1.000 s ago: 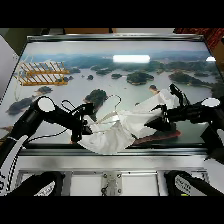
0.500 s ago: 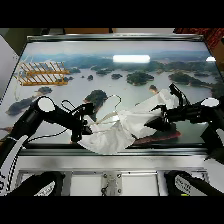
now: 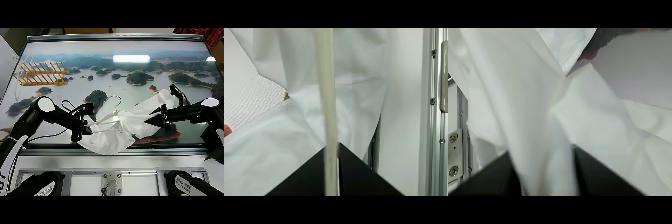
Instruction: Fold the clothes and pants, and hang the long-sleeved shirts on hangers.
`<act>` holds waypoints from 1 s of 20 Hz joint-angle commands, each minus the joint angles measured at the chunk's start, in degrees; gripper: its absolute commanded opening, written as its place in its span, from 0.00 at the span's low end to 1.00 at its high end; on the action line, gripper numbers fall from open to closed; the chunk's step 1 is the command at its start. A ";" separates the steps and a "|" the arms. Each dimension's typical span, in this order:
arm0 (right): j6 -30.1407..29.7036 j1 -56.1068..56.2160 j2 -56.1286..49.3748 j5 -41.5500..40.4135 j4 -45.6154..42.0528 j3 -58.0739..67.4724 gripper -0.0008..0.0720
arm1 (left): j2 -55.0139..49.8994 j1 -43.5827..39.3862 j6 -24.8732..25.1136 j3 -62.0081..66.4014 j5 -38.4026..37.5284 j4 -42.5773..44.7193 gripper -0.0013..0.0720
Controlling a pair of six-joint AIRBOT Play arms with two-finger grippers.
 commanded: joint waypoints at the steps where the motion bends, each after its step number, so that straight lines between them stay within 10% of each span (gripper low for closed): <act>1: -4.59 0.04 -0.02 -0.15 0.04 0.00 0.09 | 0.00 -0.02 0.07 0.00 0.00 -0.02 0.03; 12: -10.64 0.04 -0.02 -0.20 0.04 -0.02 0.04 | 0.00 0.00 0.02 0.00 0.20 0.33 0.04; 13: -10.64 0.04 -0.02 -0.20 0.04 -0.02 0.04 | 0.00 0.00 -0.02 0.00 0.20 0.70 0.07; 15: -10.64 0.04 -0.02 -0.20 0.04 0.00 0.04 | 0.00 0.00 -3.63 0.00 0.96 0.66 0.67; 20: -10.64 0.02 -0.02 -0.24 0.04 0.00 0.03 | 0.15 0.31 -15.13 0.02 5.07 0.66 0.70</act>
